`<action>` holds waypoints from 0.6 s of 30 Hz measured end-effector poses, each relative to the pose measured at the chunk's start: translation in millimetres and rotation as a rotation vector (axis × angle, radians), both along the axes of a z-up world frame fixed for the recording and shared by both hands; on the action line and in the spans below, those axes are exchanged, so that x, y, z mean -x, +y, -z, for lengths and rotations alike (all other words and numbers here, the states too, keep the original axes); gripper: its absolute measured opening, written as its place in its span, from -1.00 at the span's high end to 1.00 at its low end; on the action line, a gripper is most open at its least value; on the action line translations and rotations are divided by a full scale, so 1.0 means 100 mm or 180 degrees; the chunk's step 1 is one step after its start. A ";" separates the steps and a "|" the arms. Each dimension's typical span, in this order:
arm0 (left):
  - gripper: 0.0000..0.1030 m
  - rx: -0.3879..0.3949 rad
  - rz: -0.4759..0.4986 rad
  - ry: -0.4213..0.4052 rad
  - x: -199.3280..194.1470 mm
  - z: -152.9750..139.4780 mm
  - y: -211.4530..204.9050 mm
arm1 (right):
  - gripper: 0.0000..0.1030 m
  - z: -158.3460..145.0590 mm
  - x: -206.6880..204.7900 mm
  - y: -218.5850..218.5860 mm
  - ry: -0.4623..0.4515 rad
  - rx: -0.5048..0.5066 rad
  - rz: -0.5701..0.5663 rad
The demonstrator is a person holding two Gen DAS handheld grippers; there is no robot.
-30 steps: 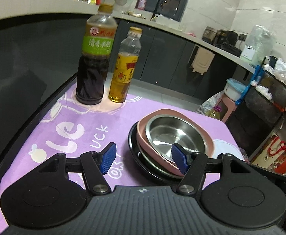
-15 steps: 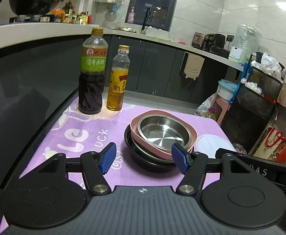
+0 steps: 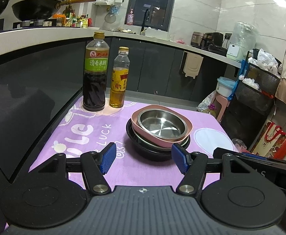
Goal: Organize plates and bowls
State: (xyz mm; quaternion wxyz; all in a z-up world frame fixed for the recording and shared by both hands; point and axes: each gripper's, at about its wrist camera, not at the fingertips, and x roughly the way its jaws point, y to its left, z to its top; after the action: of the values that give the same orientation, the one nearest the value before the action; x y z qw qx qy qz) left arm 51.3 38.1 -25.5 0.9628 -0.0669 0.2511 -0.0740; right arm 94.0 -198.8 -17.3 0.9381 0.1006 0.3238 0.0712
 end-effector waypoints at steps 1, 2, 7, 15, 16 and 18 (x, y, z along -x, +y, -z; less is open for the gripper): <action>-0.16 -0.0009 0.0004 -0.0006 0.02 0.00 0.00 | -0.17 0.00 0.01 0.00 0.0003 -0.0003 -0.0003; -0.16 -0.0023 0.0007 -0.0009 0.03 0.00 -0.01 | -0.17 0.00 0.02 0.01 0.0005 -0.0005 -0.0004; -0.16 -0.0050 0.0016 -0.0025 0.08 -0.01 -0.02 | -0.17 -0.01 0.09 0.02 -0.0008 -0.0003 -0.0010; -0.16 -0.0070 0.0026 -0.0067 0.15 -0.01 -0.01 | -0.17 -0.02 0.13 0.02 -0.0007 -0.0009 -0.0006; -0.16 -0.0086 0.0026 -0.0093 0.16 -0.01 -0.02 | -0.17 -0.03 0.14 0.03 -0.0007 -0.0009 -0.0006; -0.16 -0.0126 0.0007 -0.0113 0.17 -0.01 -0.02 | -0.17 -0.03 0.15 0.03 -0.0009 -0.0003 -0.0008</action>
State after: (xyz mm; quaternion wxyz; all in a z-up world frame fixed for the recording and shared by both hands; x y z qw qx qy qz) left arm 33.9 35.6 -24.0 0.9682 -0.0462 0.2355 -0.0713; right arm 79.0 -195.9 -13.8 0.9384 0.1005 0.3225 0.0727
